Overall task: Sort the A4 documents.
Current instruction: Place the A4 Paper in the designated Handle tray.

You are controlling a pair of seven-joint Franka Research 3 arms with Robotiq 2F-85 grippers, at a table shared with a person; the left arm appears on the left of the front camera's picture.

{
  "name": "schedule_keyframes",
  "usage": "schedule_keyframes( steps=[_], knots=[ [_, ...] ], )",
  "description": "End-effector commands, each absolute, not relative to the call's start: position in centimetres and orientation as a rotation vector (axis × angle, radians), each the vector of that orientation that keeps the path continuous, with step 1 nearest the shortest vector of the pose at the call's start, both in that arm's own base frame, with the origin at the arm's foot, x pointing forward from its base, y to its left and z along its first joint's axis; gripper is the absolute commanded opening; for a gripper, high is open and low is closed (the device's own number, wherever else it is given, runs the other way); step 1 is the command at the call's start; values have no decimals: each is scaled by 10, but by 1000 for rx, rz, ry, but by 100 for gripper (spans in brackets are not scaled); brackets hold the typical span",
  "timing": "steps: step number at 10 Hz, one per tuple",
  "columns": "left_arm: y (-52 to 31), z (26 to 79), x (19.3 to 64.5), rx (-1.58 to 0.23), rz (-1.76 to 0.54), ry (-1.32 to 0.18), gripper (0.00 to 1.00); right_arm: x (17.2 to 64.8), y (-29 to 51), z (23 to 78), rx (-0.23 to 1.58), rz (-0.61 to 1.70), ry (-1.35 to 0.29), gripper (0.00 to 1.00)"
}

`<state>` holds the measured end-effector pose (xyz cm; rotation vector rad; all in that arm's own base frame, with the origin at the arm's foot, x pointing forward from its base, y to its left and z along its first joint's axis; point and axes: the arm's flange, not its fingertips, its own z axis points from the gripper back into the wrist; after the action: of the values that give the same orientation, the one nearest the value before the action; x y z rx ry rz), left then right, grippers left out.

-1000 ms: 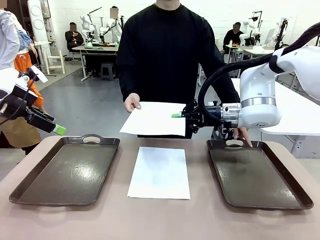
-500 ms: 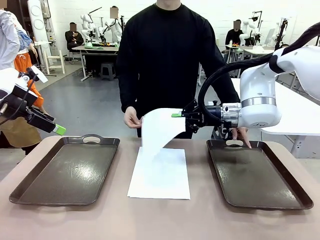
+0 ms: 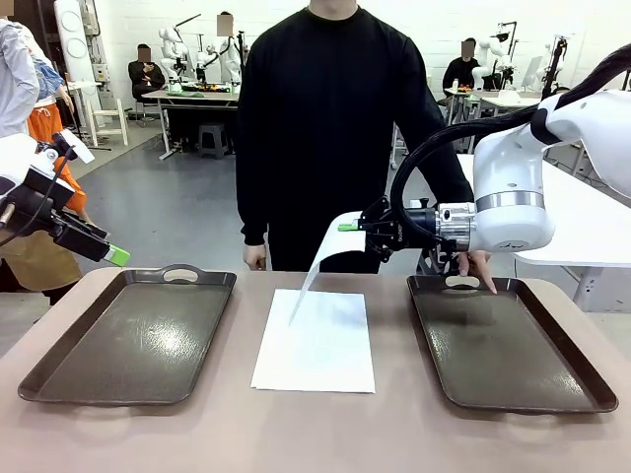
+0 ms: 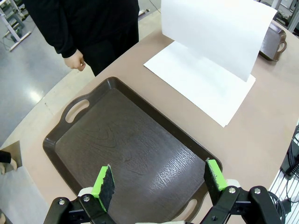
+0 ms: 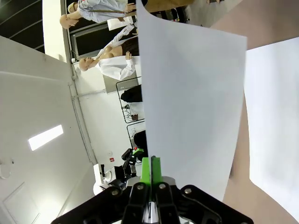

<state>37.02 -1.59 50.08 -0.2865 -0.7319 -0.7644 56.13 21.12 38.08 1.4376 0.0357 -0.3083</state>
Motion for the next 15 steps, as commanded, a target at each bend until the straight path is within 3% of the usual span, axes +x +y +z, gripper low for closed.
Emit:
schedule_keyframes(
  steps=[1, 8, 12, 15],
  knots=[
    [-13, 499, 371, -297, -770, -738, 100, 562, 211, 380, 1434, -314, 32, 0],
    [-13, 499, 371, -297, -770, -738, 100, 561, 211, 381, 1438, -308, 36, 1],
    [-13, 499, 371, -297, -770, -738, 100, 539, 117, 433, 1401, -15, -56, 1],
    [-13, 499, 371, -297, -770, -738, 100, 537, 66, 434, 1314, 192, -112, 1]
  ],
)
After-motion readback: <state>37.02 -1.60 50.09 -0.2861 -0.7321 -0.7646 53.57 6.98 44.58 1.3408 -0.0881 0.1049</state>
